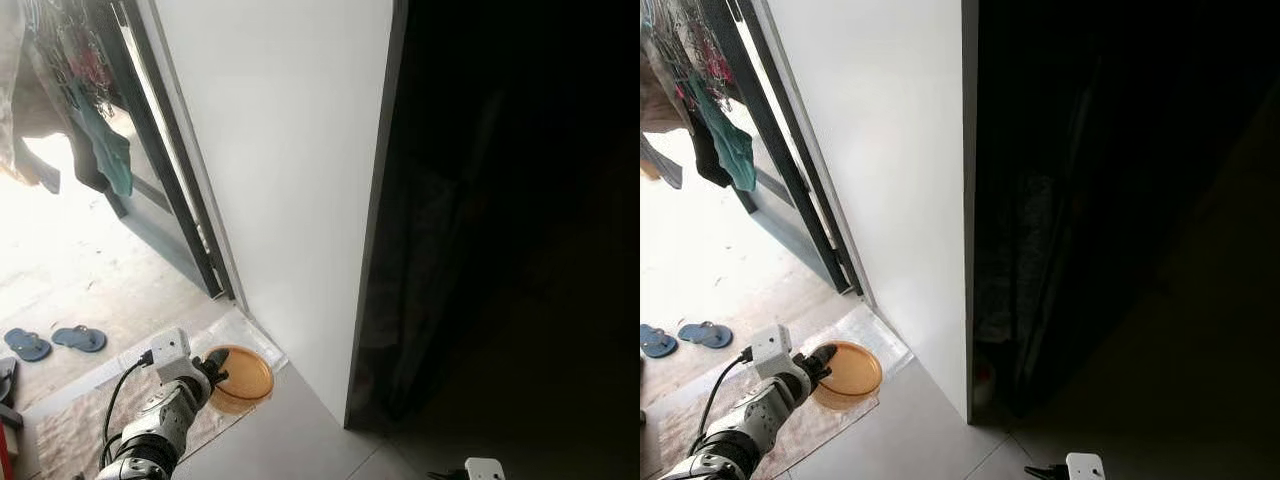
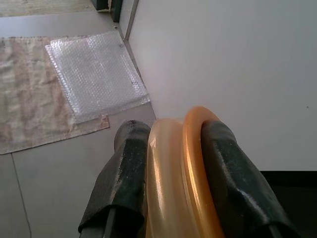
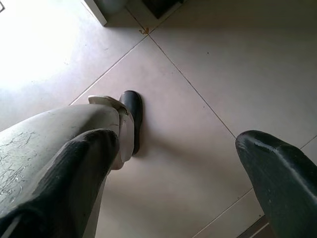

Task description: Restocking fridge

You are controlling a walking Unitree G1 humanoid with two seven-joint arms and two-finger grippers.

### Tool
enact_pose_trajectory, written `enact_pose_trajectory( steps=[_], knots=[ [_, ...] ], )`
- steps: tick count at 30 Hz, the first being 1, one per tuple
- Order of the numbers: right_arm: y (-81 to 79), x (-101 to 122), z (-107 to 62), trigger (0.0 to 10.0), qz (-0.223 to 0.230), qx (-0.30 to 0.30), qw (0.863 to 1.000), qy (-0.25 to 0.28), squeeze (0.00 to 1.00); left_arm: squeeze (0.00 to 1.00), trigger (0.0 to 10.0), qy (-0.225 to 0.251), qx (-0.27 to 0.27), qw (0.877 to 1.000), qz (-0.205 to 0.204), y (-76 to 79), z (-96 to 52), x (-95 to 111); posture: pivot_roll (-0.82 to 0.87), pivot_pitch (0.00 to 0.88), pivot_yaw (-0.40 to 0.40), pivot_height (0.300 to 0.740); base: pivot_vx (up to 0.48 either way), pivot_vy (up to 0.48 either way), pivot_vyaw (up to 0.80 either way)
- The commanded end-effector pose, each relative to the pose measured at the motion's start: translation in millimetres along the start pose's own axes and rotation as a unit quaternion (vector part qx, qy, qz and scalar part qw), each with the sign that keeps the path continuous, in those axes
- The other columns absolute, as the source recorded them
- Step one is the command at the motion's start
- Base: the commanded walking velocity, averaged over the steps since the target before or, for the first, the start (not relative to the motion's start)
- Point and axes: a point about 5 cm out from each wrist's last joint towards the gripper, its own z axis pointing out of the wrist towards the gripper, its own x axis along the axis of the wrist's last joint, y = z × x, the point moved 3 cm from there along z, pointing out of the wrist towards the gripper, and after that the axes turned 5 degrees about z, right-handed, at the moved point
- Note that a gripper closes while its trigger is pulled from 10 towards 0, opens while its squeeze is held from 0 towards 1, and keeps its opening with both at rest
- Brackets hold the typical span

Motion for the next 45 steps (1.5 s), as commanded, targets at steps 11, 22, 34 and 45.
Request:
enact_pose_trajectory(
  steps=[11, 22, 34, 45],
  knots=[
    [-2.5, -3.5, 0.0, 10.0, 0.022, -0.010, 1.000, 0.000, 0.00, 0.00, 10.0, -0.087, 0.092, 0.992, -0.010, -35.7, -16.4, -58.4, -0.20, 0.000, 0.066, 0.740, 0.000, 0.000, 0.00],
    [11.6, 3.7, -0.9, 10.0, 0.022, -0.021, 1.000, 0.009, 0.00, 0.00, 10.0, -0.069, 0.153, 0.970, -0.173, -48.4, -27.8, -81.4, -0.13, 0.000, -0.026, 0.740, 0.000, 0.000, 0.00],
    [19.4, 5.8, -2.1, 10.0, 0.026, -0.026, 0.999, 0.017, 0.00, 0.00, 10.0, -0.064, 0.046, 0.995, 0.056, -32.2, -28.4, -84.0, -0.09, 0.000, -0.054, 0.740, 0.000, 0.000, 0.00],
    [32.3, -7.8, -5.9, 10.0, 0.003, -0.032, 0.999, 0.001, 0.00, 0.00, 10.0, 0.036, 0.011, 0.982, 0.186, -27.2, -35.8, -67.9, -0.10, 0.013, -0.101, 0.740, 0.000, 0.000, 0.00]
  ],
)
